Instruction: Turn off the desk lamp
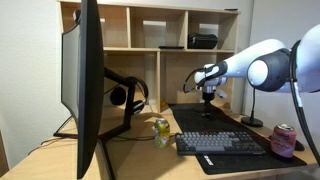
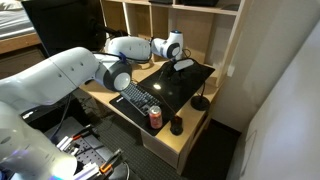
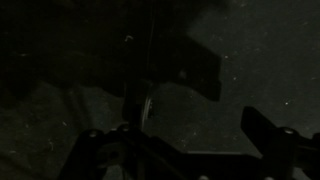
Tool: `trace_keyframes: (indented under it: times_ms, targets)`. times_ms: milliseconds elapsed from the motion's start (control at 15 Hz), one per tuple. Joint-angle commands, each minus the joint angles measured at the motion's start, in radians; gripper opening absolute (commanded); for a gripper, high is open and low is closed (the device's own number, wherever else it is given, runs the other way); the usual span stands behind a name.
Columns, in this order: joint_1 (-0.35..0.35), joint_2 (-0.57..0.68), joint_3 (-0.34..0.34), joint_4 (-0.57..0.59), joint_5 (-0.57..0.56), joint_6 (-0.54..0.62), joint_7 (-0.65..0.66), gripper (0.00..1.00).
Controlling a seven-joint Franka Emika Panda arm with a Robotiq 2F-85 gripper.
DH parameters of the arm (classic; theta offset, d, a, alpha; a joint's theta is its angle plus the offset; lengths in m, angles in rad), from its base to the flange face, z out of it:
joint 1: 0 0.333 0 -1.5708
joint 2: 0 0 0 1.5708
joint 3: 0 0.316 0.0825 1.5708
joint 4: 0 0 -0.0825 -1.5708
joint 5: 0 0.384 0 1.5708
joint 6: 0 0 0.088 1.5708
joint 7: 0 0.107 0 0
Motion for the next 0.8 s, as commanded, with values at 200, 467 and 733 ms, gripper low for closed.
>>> trace_keyframes:
  times_ms: [200, 467, 733]
  targets:
    - [0.009, 0.138, -0.008, 0.124, -0.014, 0.255, 0.013, 1.00]
    - [-0.002, 0.089, 0.015, 0.075, 0.014, 0.142, 0.013, 1.00]
    - [-0.018, 0.022, 0.039, 0.027, 0.050, -0.101, 0.035, 1.00]
